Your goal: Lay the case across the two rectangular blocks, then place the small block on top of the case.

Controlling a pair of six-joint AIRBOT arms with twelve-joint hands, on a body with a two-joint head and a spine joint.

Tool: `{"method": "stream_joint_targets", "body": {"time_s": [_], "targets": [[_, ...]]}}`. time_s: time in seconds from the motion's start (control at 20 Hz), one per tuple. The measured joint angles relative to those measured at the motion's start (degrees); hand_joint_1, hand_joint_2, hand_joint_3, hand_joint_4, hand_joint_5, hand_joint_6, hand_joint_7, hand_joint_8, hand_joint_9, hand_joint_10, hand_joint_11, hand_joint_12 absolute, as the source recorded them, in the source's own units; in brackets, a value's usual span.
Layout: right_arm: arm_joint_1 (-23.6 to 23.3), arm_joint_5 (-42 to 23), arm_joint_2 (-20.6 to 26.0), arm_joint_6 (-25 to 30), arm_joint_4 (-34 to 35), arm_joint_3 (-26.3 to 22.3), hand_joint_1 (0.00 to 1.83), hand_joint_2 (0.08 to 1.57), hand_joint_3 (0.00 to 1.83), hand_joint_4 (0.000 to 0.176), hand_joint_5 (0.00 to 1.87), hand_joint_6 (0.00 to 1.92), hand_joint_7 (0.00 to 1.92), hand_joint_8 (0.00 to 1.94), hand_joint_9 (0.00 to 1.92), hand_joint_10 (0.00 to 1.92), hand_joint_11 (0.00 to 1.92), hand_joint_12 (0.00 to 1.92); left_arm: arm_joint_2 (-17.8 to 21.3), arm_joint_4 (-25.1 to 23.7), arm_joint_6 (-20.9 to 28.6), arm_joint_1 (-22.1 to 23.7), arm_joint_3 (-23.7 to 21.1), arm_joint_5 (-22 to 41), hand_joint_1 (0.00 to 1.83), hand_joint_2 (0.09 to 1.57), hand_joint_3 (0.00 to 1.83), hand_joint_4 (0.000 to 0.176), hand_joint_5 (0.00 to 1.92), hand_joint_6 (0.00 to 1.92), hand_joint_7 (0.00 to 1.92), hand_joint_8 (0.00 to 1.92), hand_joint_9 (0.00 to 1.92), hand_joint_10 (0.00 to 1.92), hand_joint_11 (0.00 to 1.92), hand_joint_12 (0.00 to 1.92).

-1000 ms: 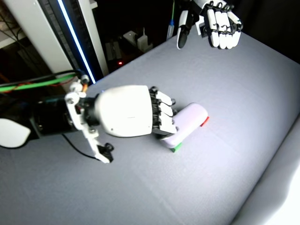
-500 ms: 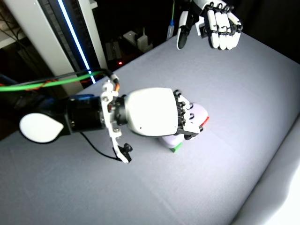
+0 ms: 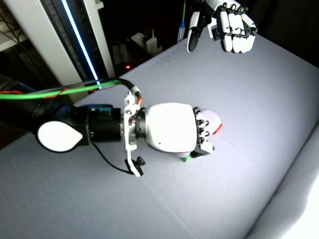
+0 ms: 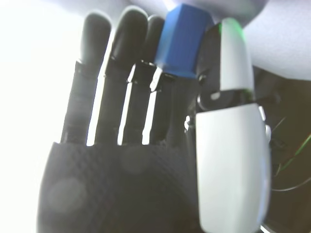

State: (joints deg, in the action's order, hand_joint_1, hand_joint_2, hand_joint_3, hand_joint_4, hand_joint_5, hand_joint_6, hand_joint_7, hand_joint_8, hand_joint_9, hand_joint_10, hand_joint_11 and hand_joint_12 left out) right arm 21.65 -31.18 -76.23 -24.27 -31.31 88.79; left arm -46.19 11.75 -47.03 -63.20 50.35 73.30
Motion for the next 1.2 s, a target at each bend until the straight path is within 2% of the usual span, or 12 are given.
{"method": "stream_joint_targets", "body": {"time_s": [0.1, 0.25, 0.3, 0.35, 0.4, 0.45, 0.5, 0.6, 0.8, 0.85, 1.05, 1.2], "targets": [[-0.2, 0.1, -0.1, -0.2, 0.1, 0.2, 1.40, 1.04, 0.00, 0.000, 1.01, 0.90, 1.21, 0.54, 1.10, 1.00, 0.80, 1.37, 0.0, -0.1, 0.0, 0.0, 0.0, -0.1, 0.87, 0.90, 0.00, 0.000, 0.39, 0.00, 0.36, 0.00, 0.33, 0.00, 0.00, 0.87], [-0.2, 1.1, -0.1, -1.1, 0.2, 0.2, 1.39, 1.05, 0.00, 0.000, 1.00, 0.87, 1.16, 0.65, 1.10, 1.02, 0.83, 1.36, 0.0, -0.1, 0.2, 0.0, 0.3, -0.3, 0.87, 0.90, 0.00, 0.000, 0.40, 0.00, 0.36, 0.00, 0.34, 0.00, 0.00, 0.89], [-0.2, 1.2, -0.2, -1.2, 0.2, 0.2, 1.29, 1.06, 0.00, 0.000, 1.01, 0.85, 1.16, 0.81, 1.07, 1.00, 0.86, 1.39, 0.0, 0.1, 0.2, 0.0, 0.3, -0.4, 0.86, 0.90, 0.00, 0.000, 0.40, 0.00, 0.36, 0.00, 0.34, 0.00, 0.00, 0.91], [-0.2, 1.2, -0.2, -1.3, 0.2, 0.2, 1.26, 1.08, 0.00, 0.000, 0.96, 0.93, 1.14, 0.84, 1.02, 0.94, 0.87, 1.38, 0.0, 0.1, 0.2, 0.0, 0.3, -0.4, 0.86, 0.91, 0.00, 0.000, 0.39, 0.00, 0.36, 0.00, 0.34, 0.00, 0.00, 0.90], [-0.2, 1.2, -0.3, -1.4, 0.2, 0.2, 1.35, 1.09, 0.00, 0.000, 0.86, 1.02, 1.06, 0.85, 1.04, 1.08, 0.77, 1.36, 0.0, 0.0, 0.2, 0.0, 0.3, -0.4, 0.87, 0.90, 0.00, 0.000, 0.39, 0.00, 0.36, 0.00, 0.34, 0.00, 0.00, 0.87], [-0.2, 1.2, -0.3, -1.4, 0.2, 0.2, 1.26, 1.12, 0.00, 0.000, 0.85, 1.09, 1.06, 0.92, 0.94, 0.88, 0.69, 1.35, 0.0, -0.1, 0.2, 0.0, 0.3, -0.4, 0.85, 0.91, 0.00, 0.000, 0.39, 0.00, 0.36, 0.00, 0.34, 0.00, 0.00, 0.89], [-0.2, 1.2, -0.3, -1.4, 0.2, 0.2, 1.34, 1.08, 0.00, 0.000, 0.78, 0.66, 1.05, 0.90, 0.94, 0.71, 0.63, 1.29, 0.0, -0.1, 0.2, 0.0, 0.3, -0.4, 0.86, 0.91, 0.00, 0.000, 0.39, 0.00, 0.36, 0.00, 0.34, 0.00, 0.00, 0.89], [-0.2, 1.2, -0.3, -1.4, 0.2, 0.2, 1.36, 1.06, 0.00, 0.000, 0.88, 0.15, 1.05, 0.89, 1.00, 0.45, 0.66, 1.20, 0.0, -0.1, 0.2, 0.0, 0.3, -0.4, 0.87, 0.90, 0.00, 0.000, 0.39, 0.00, 0.36, 0.00, 0.33, 0.00, 0.00, 0.86], [-0.2, 1.2, -0.3, -1.4, 0.2, 0.2, 1.36, 1.07, 0.00, 0.000, 0.90, 0.05, 1.04, 0.91, 1.03, 0.36, 0.68, 1.20, 0.0, -0.1, 0.2, 0.0, 0.3, -0.4, 0.86, 0.91, 0.00, 0.000, 0.38, 0.00, 0.36, 0.00, 0.33, 0.00, 0.00, 0.86], [-0.2, 1.2, -0.3, -1.4, 0.2, 0.2, 1.21, 0.99, 0.00, 0.000, 0.90, 0.02, 0.96, 0.27, 1.03, 0.30, 0.73, 1.14, 0.0, -0.1, 0.2, 0.0, 0.3, -0.4, 0.88, 0.90, 0.00, 0.000, 0.39, 0.00, 0.37, 0.00, 0.34, 0.00, 0.00, 0.86], [-0.2, 1.2, -0.3, -1.5, 0.1, 0.2, 1.09, 1.00, 0.00, 0.000, 0.83, 0.00, 0.95, 0.10, 0.94, 0.33, 0.61, 1.27, 0.0, -0.1, 0.3, 0.0, 0.3, -0.4, 0.86, 0.91, 0.00, 0.000, 0.38, 0.00, 0.36, 0.00, 0.33, 0.00, 0.00, 0.85], [-0.6, 1.6, -0.3, -1.5, 0.0, 0.1, 0.99, 1.00, 0.00, 0.000, 0.74, 0.00, 0.85, 0.03, 0.86, 0.28, 0.60, 1.15, 0.0, -0.1, 0.3, 0.0, 0.3, -0.4, 0.86, 0.91, 0.00, 0.000, 0.39, 0.00, 0.37, 0.00, 0.34, 0.00, 0.00, 0.86]]}}
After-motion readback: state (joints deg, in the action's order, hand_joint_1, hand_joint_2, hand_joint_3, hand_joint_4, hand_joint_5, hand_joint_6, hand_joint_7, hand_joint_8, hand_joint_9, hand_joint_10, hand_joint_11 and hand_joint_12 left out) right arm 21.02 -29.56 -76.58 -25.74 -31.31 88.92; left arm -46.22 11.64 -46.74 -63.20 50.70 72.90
